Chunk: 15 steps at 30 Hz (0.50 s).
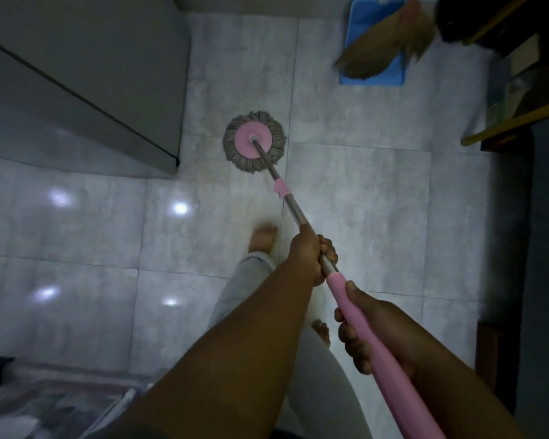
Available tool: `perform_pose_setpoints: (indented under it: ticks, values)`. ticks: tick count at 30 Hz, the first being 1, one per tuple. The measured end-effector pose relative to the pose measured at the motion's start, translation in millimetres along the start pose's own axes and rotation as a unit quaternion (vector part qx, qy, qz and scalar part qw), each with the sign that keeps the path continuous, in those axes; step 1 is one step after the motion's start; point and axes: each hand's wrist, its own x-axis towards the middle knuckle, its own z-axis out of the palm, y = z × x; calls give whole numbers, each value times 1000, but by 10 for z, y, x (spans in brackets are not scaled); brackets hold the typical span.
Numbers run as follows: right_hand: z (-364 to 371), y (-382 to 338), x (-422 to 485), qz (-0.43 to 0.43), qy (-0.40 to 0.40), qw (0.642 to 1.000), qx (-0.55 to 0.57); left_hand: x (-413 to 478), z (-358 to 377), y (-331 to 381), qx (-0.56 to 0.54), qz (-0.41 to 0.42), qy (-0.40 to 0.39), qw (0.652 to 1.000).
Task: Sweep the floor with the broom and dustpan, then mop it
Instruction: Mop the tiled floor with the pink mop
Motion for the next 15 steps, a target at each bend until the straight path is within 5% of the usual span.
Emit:
perform_pose_setpoints:
  ticks: [15]
  values:
    - [1186, -3116, 1345, -143, -62, 988, 6, 975, 663, 3556, -21, 101, -3, 995]
